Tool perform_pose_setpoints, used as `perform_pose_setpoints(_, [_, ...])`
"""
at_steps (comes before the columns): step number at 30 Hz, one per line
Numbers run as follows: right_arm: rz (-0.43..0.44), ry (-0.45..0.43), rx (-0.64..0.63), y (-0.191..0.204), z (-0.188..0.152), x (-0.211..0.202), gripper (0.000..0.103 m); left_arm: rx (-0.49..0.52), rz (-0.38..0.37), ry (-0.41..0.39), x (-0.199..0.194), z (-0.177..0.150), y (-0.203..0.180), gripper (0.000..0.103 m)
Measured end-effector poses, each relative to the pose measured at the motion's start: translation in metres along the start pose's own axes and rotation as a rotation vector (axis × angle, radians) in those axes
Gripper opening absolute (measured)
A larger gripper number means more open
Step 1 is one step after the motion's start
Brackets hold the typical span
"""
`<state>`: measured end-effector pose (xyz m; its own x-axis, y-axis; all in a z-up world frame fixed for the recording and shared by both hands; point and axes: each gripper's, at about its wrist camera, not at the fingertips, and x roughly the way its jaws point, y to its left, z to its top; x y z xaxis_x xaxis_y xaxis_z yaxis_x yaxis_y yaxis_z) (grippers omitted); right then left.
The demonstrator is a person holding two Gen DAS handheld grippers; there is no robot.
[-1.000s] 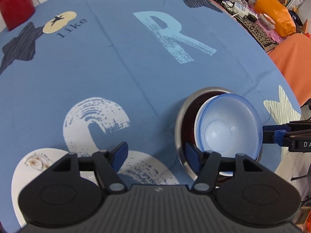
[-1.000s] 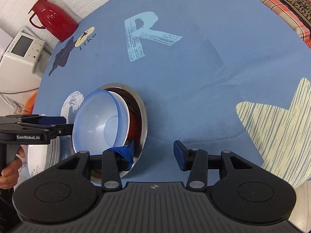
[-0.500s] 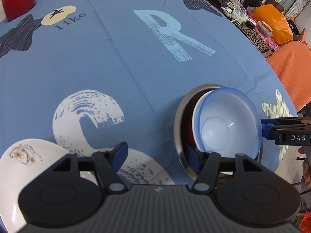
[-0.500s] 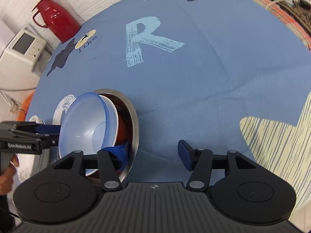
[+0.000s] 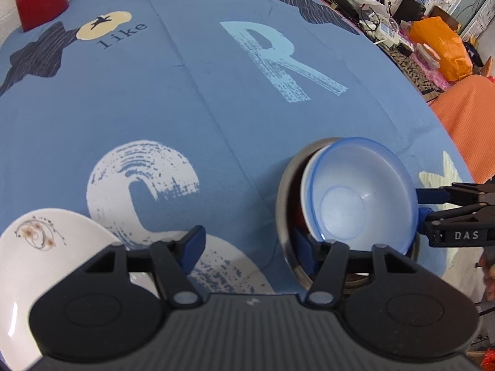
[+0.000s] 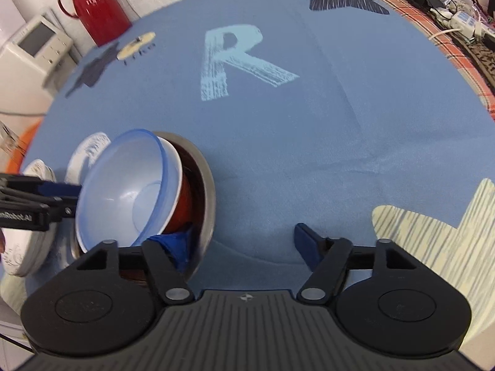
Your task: Organize plates and bowls
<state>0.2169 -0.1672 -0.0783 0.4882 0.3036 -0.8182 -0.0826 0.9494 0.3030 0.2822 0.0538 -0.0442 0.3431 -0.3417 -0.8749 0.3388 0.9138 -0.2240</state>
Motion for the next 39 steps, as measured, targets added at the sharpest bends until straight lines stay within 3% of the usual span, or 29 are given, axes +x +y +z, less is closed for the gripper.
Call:
perform_pose_setpoints(1, [0.051,-0.004,0.041,-0.005,-0.001,-0.001,0.03,-0.008,-0.01,0.003,0.0,-0.001,0.001,0.058])
perform_pose_setpoints(3, [0.105,-0.005,0.095,-0.011,-0.002,0.0,0.022,-0.033,-0.029,-0.001,-0.001,-0.003,0.003,0.055])
perform_pose_setpoints(6, [0.124,-0.015,0.082,-0.009,-0.005,-0.002,0.019,-0.066,-0.051,-0.022,-0.003,-0.007,0.006,0.051])
perform_pose_setpoints(9, [0.147,-0.013,0.089,-0.005,-0.005,0.0,0.019,-0.092,-0.064,-0.042,-0.007,-0.01,0.006,0.032])
perform_pose_setpoints(10, [0.142,-0.013,0.077,-0.003,-0.005,0.0,0.019,-0.108,-0.096,-0.036,-0.007,-0.011,0.007,0.019])
perform_pose_setpoints(11, [0.137,-0.011,0.071,-0.002,-0.004,0.0,0.02,-0.12,-0.115,-0.03,-0.006,-0.01,0.007,0.015])
perform_pose_setpoints(15, [0.112,0.003,0.07,0.0,-0.002,-0.001,0.02,-0.119,-0.104,-0.03,-0.007,-0.012,0.003,0.014])
perform_pose_setpoints(19, [0.105,-0.03,0.002,0.008,-0.005,-0.003,0.008,-0.134,-0.116,-0.036,-0.007,-0.013,0.003,0.008])
perform_pose_setpoints(22, [0.158,-0.025,0.049,0.0,-0.005,-0.001,0.004,-0.153,-0.13,-0.042,-0.007,-0.015,0.005,0.005])
perform_pose_setpoints(26, [0.191,-0.018,0.117,-0.005,-0.008,-0.001,0.003,-0.17,-0.149,-0.052,-0.007,-0.017,0.007,0.001])
perform_pose_setpoints(39, [0.196,-0.01,0.082,0.009,-0.01,0.003,0.004,-0.17,-0.156,-0.085,-0.009,-0.019,0.01,0.0])
